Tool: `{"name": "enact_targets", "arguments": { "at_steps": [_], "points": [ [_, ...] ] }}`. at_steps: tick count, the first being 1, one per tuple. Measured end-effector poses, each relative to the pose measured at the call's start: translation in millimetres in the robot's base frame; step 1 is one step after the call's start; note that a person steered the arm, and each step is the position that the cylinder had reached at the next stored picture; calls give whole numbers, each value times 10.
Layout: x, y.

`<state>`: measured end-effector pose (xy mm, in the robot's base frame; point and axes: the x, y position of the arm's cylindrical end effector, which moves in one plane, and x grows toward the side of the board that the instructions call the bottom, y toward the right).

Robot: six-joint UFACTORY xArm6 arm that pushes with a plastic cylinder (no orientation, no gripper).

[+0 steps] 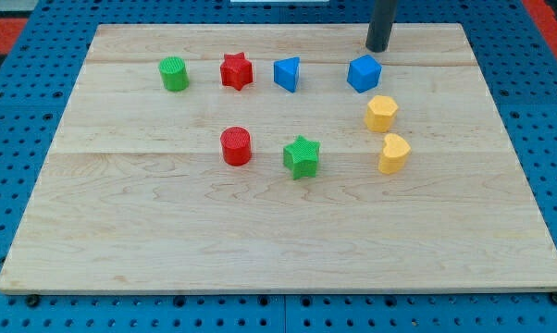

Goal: Keep blue cube in between blue triangle and yellow hexagon

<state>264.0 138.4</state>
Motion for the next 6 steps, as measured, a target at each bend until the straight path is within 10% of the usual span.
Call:
{"name": "enact_targets", "arguments": {
  "at_steps": [6],
  "points": [
    [1596,-230]
  ]
}}
